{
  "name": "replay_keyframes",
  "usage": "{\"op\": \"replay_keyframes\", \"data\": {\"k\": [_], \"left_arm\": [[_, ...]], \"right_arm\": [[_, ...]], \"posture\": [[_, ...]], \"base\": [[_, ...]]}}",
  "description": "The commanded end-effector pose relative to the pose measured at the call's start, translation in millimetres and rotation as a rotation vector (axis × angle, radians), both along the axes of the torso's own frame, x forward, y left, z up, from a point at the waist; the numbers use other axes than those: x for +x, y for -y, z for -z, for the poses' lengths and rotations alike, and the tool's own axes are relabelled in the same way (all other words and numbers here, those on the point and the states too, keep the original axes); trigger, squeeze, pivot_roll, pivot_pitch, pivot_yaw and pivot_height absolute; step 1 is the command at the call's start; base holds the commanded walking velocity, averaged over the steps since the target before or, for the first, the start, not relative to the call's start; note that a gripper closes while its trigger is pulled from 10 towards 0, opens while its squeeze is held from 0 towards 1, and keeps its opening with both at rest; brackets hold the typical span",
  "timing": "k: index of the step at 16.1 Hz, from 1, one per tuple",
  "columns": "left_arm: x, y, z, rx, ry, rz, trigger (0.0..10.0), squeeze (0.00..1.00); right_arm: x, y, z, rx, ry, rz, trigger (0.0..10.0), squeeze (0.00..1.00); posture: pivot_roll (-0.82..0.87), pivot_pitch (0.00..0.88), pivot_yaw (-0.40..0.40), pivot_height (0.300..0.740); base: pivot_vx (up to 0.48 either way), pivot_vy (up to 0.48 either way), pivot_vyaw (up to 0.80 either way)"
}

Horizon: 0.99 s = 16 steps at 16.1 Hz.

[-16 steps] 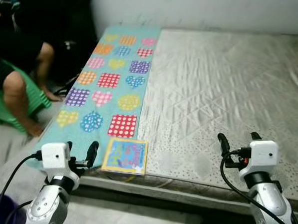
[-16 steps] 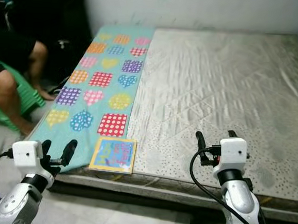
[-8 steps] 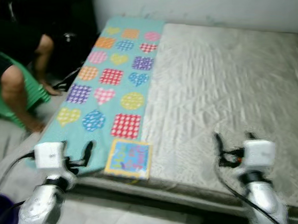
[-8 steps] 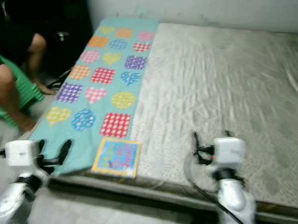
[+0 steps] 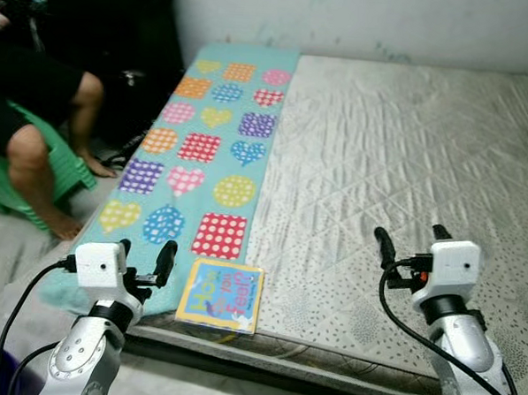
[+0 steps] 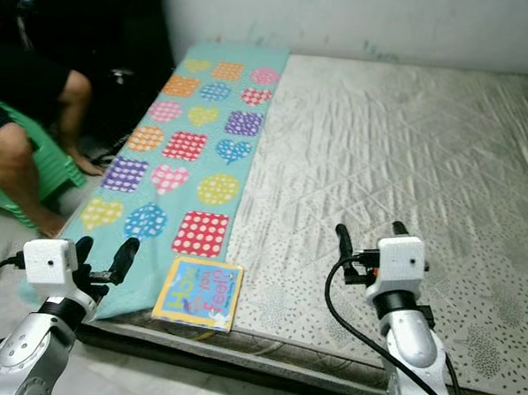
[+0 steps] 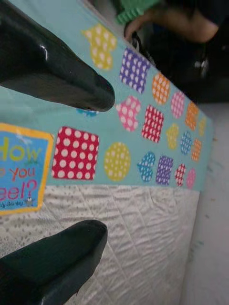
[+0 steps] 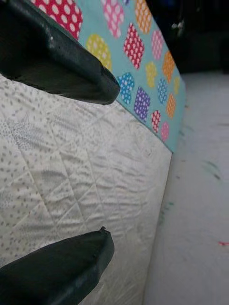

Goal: Clean up the room

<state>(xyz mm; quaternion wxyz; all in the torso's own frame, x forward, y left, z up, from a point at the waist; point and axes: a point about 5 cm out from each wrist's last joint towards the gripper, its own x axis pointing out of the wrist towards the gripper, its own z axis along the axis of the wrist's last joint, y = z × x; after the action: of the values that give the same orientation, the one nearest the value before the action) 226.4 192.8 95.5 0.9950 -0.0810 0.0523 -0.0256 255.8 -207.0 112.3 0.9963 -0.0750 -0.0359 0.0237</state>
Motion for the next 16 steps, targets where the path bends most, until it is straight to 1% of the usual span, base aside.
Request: {"op": "replay_keyframes", "data": {"k": [1, 3, 4, 5, 6, 7, 10, 13, 15, 16], "left_arm": [[-0.5, -4.5, 3, 0.012, -0.023, -0.018, 10.0, 0.0], [0.3, -5.0, 8, 0.035, -0.045, -0.02, 10.0, 0.0], [3.4, -3.6, 9, 0.067, -0.05, -0.008, 10.0, 0.0], [8.0, -1.9, 9, 0.076, -0.045, 0.009, 10.0, 0.0], [14.0, -1.0, 7, 0.072, -0.032, 0.017, 10.0, 0.0], [15.2, -0.8, 6, 0.073, -0.029, 0.019, 10.0, 0.0], [31.0, 3.8, 3, 0.051, 0.0, 0.015, 10.0, 0.0], [35.8, 7.8, 4, 0.04, 0.003, 0.028, 10.0, 0.0], [35.1, 7.8, 5, 0.034, 0.005, 0.031, 10.0, 0.0], [32.7, 7.2, 5, 0.034, 0.003, 0.034, 10.0, 0.0]], "right_arm": [[-1.1, 1.4, 2, 0.0, -0.004, 0.005, 10.0, 0.0], [0.1, 0.8, 4, 0.012, -0.011, 0.005, 10.0, 0.0], [2.8, -0.4, 4, 0.02, -0.012, 0.005, 10.0, 0.0], [4.7, -3.2, 3, 0.022, -0.009, -0.002, 10.0, 0.0], [6.5, -5.1, 2, 0.023, 0.0, 0.001, 10.0, 0.0], [6.9, -5.2, 2, 0.024, 0.002, 0.003, 10.0, 0.0], [5.9, -4.0, 2, 0.025, 0.01, 0.033, 10.0, 0.0], [0.2, -4.3, 4, 0.014, -0.001, 0.035, 10.0, 0.0], [-2.5, -5.6, 6, 0.013, -0.006, 0.028, 10.0, 0.0], [-2.6, -7.0, 7, 0.017, -0.012, 0.022, 10.0, 0.0]], "posture": [[-0.16, 0.078, 0.075, 0.74], [-0.16, 0.062, 0.072, 0.74], [-0.16, 0.046, 0.072, 0.74], [-0.16, 0.03, 0.074, 0.74], [-0.17, 0.02, 0.076, 0.74], [-0.17, 0.02, 0.076, 0.74], [-0.19, 0.006, 0.084, 0.74], [-0.21, 0.017, 0.085, 0.74], [-0.2, 0.028, 0.083, 0.74], [-0.2, 0.037, 0.082, 0.74]], "base": [[0.0, 0.0, 0.0], [0.0, 0.0, 0.0], [0.0, 0.0, 0.0], [0.0, 0.0, 0.0], [0.0, 0.0, -0.8], [0.0, 0.0, -0.8], [0.0, 0.0, -0.8], [0.0, 0.0, -0.8], [0.0, 0.0, -0.74], [0.0, 0.0, 0.0]]}}
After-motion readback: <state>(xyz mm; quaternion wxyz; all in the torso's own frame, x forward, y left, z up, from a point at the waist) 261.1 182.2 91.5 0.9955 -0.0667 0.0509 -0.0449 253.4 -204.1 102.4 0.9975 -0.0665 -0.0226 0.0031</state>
